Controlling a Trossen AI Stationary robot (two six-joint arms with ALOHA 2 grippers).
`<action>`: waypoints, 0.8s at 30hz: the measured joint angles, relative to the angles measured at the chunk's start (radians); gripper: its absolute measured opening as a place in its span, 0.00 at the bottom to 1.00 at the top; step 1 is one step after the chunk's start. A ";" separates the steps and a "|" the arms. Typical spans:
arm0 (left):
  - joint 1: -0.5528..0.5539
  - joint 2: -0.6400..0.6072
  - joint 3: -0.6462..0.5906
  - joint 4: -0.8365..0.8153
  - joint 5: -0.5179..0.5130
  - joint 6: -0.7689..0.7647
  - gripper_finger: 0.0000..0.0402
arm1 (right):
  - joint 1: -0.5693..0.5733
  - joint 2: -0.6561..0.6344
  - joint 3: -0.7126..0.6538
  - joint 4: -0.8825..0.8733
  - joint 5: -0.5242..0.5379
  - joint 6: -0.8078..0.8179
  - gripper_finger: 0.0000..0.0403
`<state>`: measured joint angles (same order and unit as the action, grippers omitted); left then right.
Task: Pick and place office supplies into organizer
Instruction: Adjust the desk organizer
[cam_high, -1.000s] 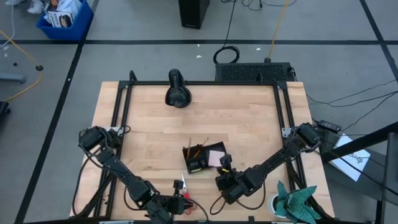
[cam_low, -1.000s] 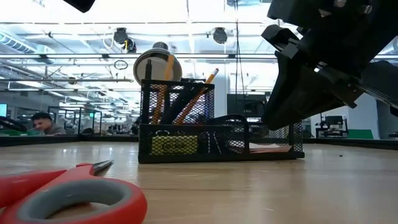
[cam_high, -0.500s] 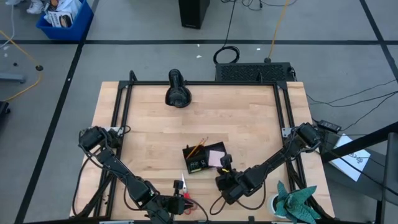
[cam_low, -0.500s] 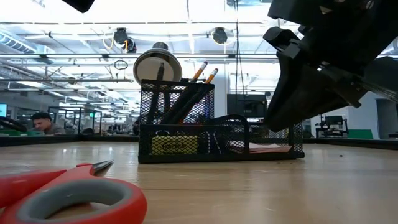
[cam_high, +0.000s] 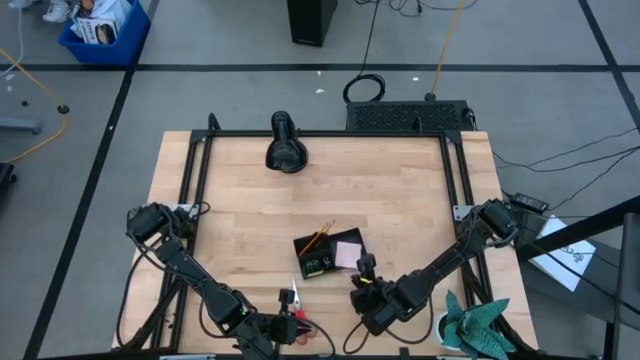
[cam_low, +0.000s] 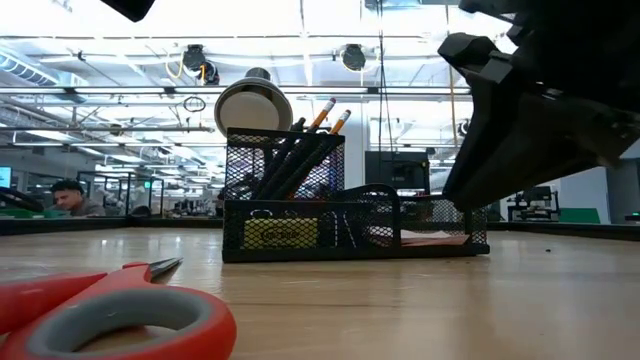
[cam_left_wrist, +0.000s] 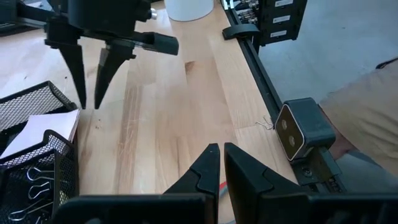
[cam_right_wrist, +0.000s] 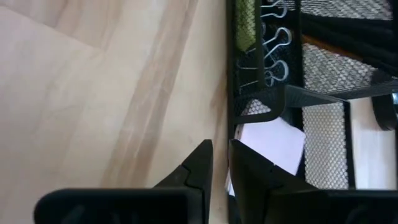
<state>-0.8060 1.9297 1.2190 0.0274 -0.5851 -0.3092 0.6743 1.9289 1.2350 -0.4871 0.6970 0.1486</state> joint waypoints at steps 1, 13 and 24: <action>0.000 0.000 0.000 0.000 -0.001 0.000 0.08 | 0.002 0.000 0.000 0.000 -0.011 0.000 0.11; -0.027 0.000 0.000 -0.005 -0.051 0.039 0.08 | 0.036 -0.061 0.002 -0.012 -0.021 0.008 0.06; -0.005 0.000 0.000 -0.033 -0.051 0.041 0.08 | -0.177 -0.330 -0.028 -0.160 0.048 0.076 0.00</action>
<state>-0.8112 1.9297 1.2194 -0.0055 -0.6359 -0.2680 0.4972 1.5990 1.2074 -0.6473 0.7449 0.2243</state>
